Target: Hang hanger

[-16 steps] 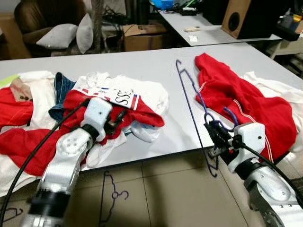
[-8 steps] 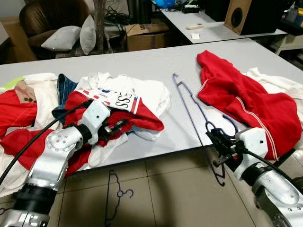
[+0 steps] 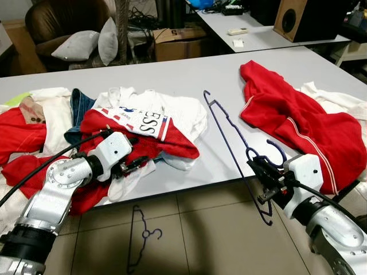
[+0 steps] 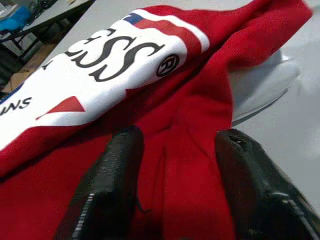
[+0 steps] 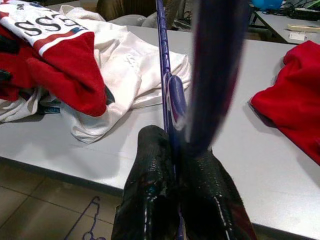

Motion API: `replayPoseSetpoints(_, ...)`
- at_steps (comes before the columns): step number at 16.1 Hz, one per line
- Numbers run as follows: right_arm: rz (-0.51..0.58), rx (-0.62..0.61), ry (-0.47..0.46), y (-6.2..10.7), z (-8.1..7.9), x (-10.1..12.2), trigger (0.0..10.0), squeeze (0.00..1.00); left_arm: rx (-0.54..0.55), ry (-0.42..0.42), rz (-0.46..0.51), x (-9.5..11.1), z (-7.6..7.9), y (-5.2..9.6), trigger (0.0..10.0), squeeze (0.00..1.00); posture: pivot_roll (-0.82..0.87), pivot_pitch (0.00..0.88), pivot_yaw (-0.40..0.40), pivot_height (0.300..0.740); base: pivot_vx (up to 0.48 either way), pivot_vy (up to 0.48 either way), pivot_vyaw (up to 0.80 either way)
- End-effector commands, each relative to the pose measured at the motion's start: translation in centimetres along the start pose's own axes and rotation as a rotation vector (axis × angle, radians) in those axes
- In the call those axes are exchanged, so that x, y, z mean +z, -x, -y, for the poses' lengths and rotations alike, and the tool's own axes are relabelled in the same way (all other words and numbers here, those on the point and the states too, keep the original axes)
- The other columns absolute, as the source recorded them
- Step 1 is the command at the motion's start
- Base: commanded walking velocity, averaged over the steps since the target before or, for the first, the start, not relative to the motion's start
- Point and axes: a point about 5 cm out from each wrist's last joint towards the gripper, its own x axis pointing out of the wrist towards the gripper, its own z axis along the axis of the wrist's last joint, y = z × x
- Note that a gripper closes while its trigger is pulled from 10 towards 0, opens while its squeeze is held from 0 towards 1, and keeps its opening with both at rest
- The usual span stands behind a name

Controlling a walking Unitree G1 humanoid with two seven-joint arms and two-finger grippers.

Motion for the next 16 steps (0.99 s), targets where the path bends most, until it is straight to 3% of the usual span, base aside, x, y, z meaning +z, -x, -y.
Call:
replayPoseSetpoints(1,0.009,0.019,0.014,-0.2,-0.2,0.5,10.0,0.00,0.016,-0.032,-0.001,0.4,-0.4,-0.2,0.0,0.00,-0.11,0.000,0.059,0.740,0.000,0.000,0.00)
replayPoseSetpoints(6,0.004,0.024,0.011,-0.1,-0.4,0.3,10.0,0.00,-0.031,-0.010,0.078,0.8,0.4,-0.2,0.0,0.00,-0.11,0.000,0.065,0.740,0.000,0.000,0.00)
replayPoseSetpoints(12,0.002,0.027,0.022,-0.3,-0.3,0.2,10.0,0.00,-0.049,-0.035,0.009,-0.5,0.6,0.0,0.0,0.00,-0.11,0.000,0.061,0.740,0.000,0.000,0.00)
replayPoseSetpoints(16,0.012,0.027,0.027,-0.6,-0.2,0.4,10.0,0.00,-0.051,-0.032,0.022,-0.1,0.4,-0.4,0.0,0.00,-0.10,0.000,0.063,0.740,0.000,0.000,0.00)
